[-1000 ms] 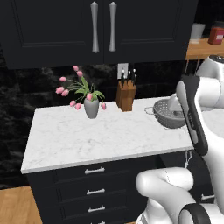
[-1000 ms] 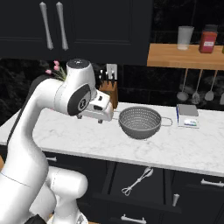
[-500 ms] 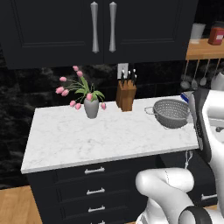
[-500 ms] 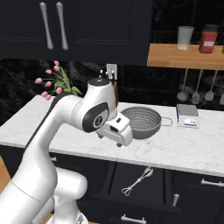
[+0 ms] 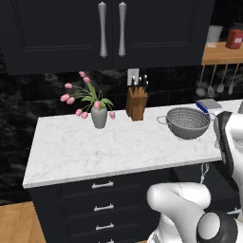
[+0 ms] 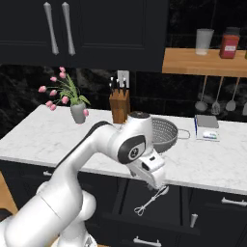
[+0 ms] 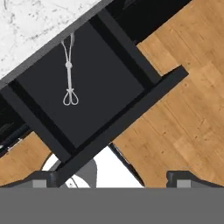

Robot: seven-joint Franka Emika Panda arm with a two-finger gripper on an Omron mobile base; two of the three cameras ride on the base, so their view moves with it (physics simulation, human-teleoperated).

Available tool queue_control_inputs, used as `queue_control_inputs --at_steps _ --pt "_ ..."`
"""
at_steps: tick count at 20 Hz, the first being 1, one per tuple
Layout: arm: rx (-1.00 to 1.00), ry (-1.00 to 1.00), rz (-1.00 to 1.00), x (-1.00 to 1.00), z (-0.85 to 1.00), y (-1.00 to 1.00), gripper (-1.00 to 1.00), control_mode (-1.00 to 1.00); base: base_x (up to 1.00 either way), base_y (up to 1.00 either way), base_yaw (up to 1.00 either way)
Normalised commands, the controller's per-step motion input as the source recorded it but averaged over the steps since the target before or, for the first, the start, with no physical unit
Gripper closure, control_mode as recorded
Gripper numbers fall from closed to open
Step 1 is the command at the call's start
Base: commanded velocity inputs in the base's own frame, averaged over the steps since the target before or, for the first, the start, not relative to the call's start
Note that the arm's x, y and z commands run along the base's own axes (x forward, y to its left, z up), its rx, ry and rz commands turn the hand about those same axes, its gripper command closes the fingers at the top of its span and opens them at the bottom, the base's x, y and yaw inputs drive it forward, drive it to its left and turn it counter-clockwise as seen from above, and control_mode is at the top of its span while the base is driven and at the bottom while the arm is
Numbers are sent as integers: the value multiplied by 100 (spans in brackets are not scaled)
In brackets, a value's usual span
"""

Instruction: Pick the tongs from the drawer and place it on the counter.

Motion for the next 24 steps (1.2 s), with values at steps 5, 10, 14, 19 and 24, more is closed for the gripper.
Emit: queue_control_inputs --at_steps 5,10,14,19,24 --pt "7 -13 9 -59 -58 -49 -100 -100 0 0 0" --pt "1 -5 26 3 -79 0 -100 -100 0 0 0" --pt "1 -3 26 39 -52 0 -100 -100 0 0 0" --pt "8 -2 21 42 -57 -17 -100 -100 0 0 0" --pt "5 0 14 9 -60 -21 -100 -100 0 0 0"
